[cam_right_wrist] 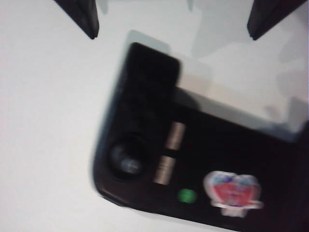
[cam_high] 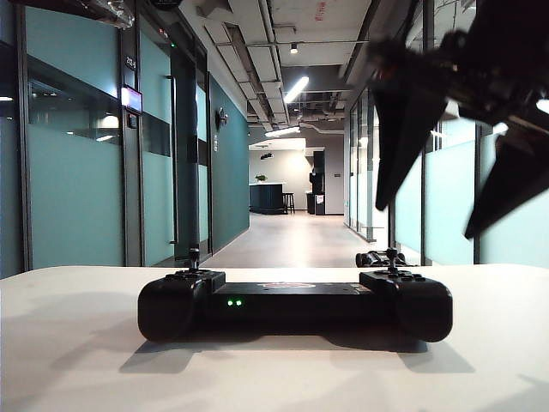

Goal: Push the left joystick on the remote control sitting on the white table forward to make the robot dog walk in a straight line until it approaches the door.

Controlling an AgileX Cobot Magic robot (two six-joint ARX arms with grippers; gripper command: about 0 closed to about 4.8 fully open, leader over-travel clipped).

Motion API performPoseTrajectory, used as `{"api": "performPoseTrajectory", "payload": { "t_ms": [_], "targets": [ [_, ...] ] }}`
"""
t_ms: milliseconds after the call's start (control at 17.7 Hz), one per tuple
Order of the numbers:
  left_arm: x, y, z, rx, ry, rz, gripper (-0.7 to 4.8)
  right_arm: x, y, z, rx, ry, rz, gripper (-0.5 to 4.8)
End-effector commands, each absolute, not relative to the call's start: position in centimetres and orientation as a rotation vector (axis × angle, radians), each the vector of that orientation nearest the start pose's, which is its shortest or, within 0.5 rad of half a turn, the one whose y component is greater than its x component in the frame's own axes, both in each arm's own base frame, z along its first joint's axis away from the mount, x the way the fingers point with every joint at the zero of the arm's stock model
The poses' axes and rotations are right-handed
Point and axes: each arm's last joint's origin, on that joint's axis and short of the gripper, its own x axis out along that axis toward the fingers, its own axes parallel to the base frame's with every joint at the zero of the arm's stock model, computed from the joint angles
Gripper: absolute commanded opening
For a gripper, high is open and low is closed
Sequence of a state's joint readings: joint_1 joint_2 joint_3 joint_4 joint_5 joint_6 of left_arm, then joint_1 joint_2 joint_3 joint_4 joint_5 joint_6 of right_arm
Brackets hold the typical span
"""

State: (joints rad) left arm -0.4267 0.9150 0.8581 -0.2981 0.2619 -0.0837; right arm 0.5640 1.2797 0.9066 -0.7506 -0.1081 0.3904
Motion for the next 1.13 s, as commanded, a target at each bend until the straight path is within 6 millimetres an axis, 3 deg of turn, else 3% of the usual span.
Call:
{"api": "performPoseTrajectory", "payload": {
  "t_ms": [56,1128],
  "targets": [
    [17.6,-8.9,32.9,-0.056,0.376,-0.680,-0.06,20.2,13.1,23.3,0.069,1.210,0.338,4.23],
    [17.6,-8.9,32.9,-0.056,0.376,-0.683,-0.06,23.0,14.7,18.7,0.013,1.290,0.290,4.26]
  ]
}}
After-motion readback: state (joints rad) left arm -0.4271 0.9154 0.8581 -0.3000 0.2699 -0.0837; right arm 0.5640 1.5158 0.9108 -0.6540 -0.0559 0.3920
